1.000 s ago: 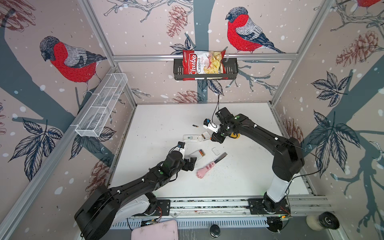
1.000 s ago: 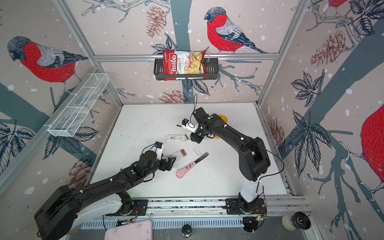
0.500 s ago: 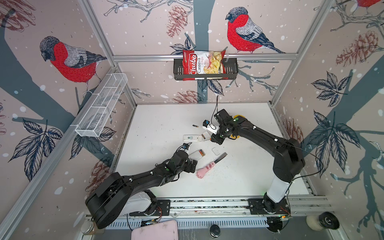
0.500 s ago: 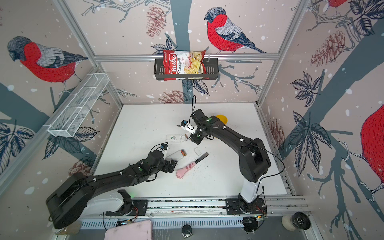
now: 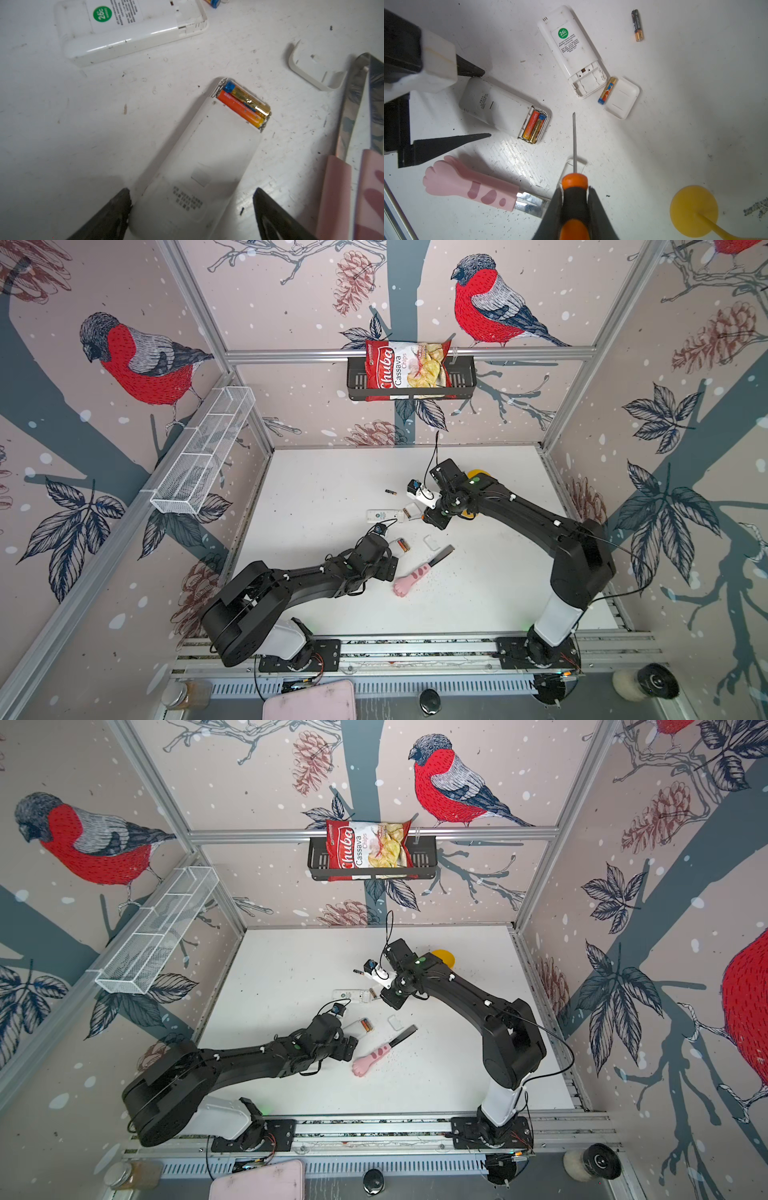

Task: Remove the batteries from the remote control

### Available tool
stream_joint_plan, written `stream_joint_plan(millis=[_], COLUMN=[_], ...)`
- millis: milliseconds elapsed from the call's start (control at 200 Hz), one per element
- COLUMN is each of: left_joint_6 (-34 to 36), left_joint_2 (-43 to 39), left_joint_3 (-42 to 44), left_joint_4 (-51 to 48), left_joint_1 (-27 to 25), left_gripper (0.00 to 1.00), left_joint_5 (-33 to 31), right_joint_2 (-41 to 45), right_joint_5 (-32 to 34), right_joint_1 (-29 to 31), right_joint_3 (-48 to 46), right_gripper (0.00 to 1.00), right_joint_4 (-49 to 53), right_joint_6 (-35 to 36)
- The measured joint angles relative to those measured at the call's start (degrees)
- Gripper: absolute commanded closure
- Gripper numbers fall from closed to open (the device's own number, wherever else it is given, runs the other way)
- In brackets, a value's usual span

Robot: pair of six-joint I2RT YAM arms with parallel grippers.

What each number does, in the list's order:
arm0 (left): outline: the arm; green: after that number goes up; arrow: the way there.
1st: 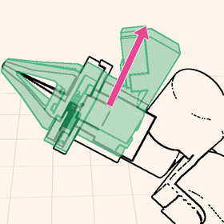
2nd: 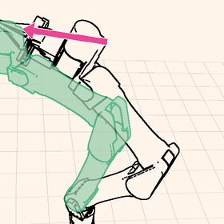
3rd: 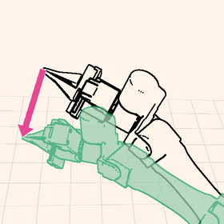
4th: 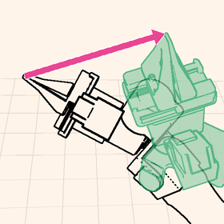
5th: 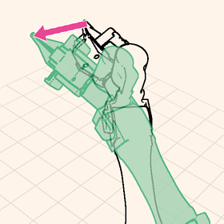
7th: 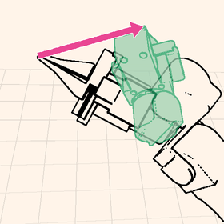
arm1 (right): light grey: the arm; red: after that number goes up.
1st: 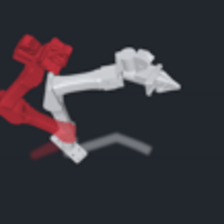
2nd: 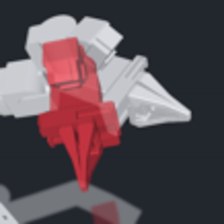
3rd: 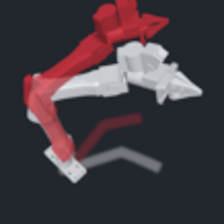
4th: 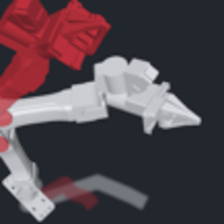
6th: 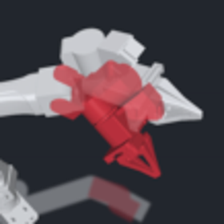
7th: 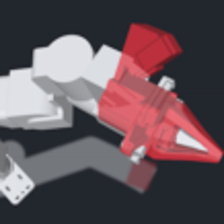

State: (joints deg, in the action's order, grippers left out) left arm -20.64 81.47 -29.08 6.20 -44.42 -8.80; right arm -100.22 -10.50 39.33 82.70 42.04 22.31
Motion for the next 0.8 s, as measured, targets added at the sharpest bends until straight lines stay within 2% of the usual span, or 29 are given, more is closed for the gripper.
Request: stream_joint_plan(millis=[340, 620, 800], left_joint_6=[-1.66, -1.60, -1.88], left_joint_2=[1.84, 5.64, 7.43], left_joint_3=[-2.08, -4.74, -5.51], left_joint_4=[-2.51, -2.19, -2.38], left_joint_1=[-0.07, -0.11, 0.00], left_gripper=[0.10, 0.11, 0.11], left_joint_5=[-5.68, -7.30, -13.18], right_joint_2=[0.44, 0.02, 0.02], right_joint_5=[0.83, 1.49, 1.60], right_joint_1=[1.29, 2.16, 2.86], right_joint_3=[-0.07, 0.22, 0.00], right_gripper=[1.00, 1.00, 1.00], right_joint_4=[0.00, 0.09, 0.11], right_joint_6=[-0.15, -1.29, -1.51])
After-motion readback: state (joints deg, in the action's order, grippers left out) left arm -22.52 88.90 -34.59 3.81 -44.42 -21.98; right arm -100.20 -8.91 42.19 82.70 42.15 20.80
